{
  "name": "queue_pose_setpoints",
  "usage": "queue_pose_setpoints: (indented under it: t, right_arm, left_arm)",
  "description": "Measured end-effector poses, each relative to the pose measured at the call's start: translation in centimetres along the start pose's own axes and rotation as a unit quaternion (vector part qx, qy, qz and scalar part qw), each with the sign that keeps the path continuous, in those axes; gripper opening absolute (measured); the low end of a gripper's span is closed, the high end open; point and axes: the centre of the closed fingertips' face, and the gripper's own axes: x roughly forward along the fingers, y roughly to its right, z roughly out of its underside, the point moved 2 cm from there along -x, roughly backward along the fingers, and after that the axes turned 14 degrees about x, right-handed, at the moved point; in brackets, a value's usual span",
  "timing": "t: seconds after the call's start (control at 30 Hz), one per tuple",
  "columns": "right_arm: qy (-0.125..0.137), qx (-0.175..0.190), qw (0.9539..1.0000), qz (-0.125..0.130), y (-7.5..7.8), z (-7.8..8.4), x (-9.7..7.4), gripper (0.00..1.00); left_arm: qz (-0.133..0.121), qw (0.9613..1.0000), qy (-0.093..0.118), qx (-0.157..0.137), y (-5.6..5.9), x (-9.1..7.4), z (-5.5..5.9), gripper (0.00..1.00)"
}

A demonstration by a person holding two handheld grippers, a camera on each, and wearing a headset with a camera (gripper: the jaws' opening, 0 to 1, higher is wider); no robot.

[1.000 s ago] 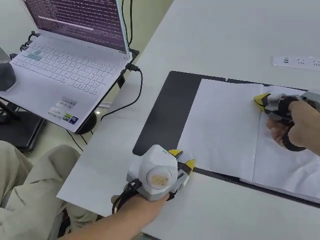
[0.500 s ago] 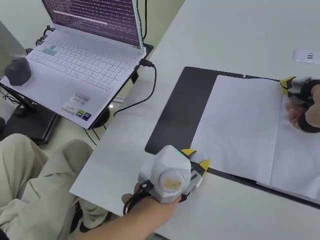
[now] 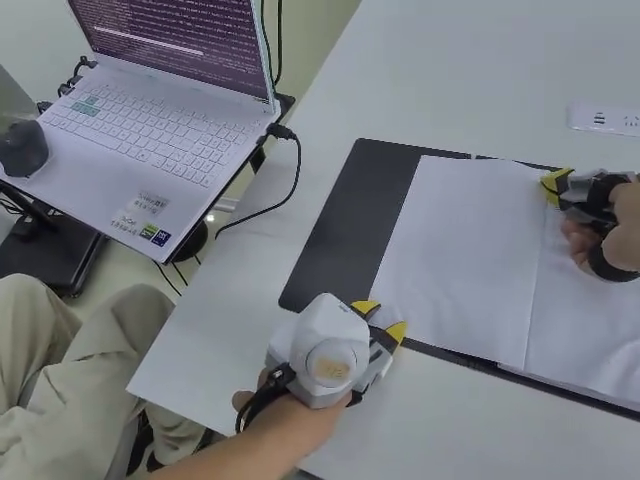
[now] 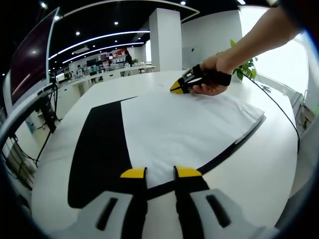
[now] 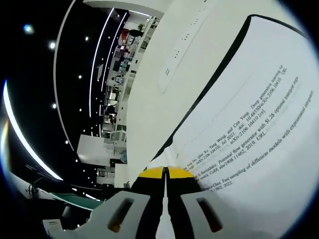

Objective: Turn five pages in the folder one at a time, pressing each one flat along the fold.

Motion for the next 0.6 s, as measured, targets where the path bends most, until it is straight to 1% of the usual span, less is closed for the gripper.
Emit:
queue_pose_setpoints:
  t: [0.07,0.27,0.3,0.43,0.53,0.6]
  right_arm:
    - [-0.004,0.000,1.0000,0.000,0.2,0.3,-0.4,0.00]
    - [-0.033,-0.007,0.9994,0.008,0.9,1.8,-1.6,0.00]
    - [-0.033,-0.007,0.9994,0.007,1.0,1.9,-1.8,0.00]
    - [-0.048,-0.005,0.9988,0.009,1.6,3.1,-2.8,0.00]
    - [-0.048,-0.006,0.9988,0.008,1.7,3.4,-3.6,0.00]
    - [-0.058,-0.006,0.9982,0.010,2.0,3.7,-4.0,0.00]
  left_arm:
    - [0.000,1.0000,0.000,0.001,0.0,0.0,0.0,0.19]
    - [0.001,1.0000,0.002,0.003,0.0,0.0,0.0,0.19]
    - [0.002,1.0000,0.002,0.003,0.0,0.0,0.0,0.19]
    - [0.003,1.0000,0.004,0.003,0.0,0.0,0.0,0.19]
    - [0.002,1.0000,0.008,-0.001,-0.1,0.0,0.1,0.19]
    - [0.002,1.0000,0.009,-0.003,-0.1,0.0,0.1,0.19]
